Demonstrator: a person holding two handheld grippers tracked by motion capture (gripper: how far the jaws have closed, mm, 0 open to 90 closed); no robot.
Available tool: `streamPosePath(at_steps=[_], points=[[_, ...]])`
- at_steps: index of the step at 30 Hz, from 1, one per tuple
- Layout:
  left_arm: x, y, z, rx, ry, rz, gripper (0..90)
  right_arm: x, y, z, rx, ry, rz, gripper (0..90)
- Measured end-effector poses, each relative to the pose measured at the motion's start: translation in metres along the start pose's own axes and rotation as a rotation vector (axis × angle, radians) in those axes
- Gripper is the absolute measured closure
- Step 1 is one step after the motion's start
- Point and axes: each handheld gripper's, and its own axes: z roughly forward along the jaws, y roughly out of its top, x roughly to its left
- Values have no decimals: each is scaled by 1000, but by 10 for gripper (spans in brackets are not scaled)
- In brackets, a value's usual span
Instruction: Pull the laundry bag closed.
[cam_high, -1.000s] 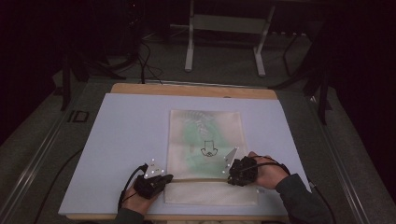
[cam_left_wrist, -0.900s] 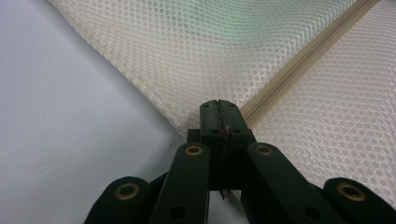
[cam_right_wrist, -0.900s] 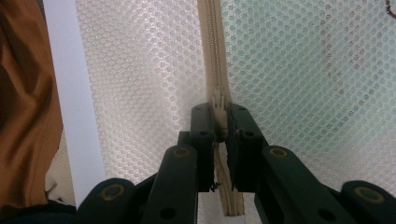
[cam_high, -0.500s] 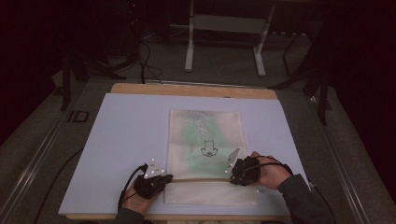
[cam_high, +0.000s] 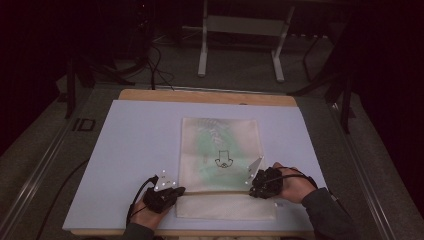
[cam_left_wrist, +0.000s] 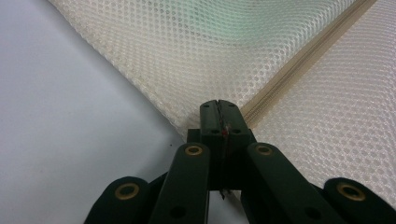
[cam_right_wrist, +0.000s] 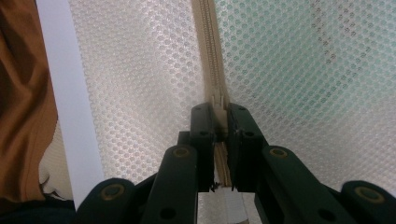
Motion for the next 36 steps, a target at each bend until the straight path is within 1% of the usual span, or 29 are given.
streamPosePath(at_steps=[7,11,19,22,27,28,30,36], points=[[0,0,0,1,1,0,893,0,-2,-1,-17,1,1,822],[0,0,0,2,2,1,893,0,-6,-3,3,-13,8,822],[0,0,0,3,-1,-1,893,-1,-13,-7,-12,-13,30,822],[0,0,0,2,0,-1,893,-2,-14,-6,-10,-16,27,822],[0,0,0,2,0,-1,893,-2,-15,-7,-21,-6,35,822],[0,0,0,2,0,-1,893,-2,-15,-7,-21,-6,35,822],[0,0,0,2,-1,-1,893,-3,-17,-6,-4,-13,36,822],[0,0,0,2,-1,-2,893,-3,-25,-8,-10,-8,51,822]])
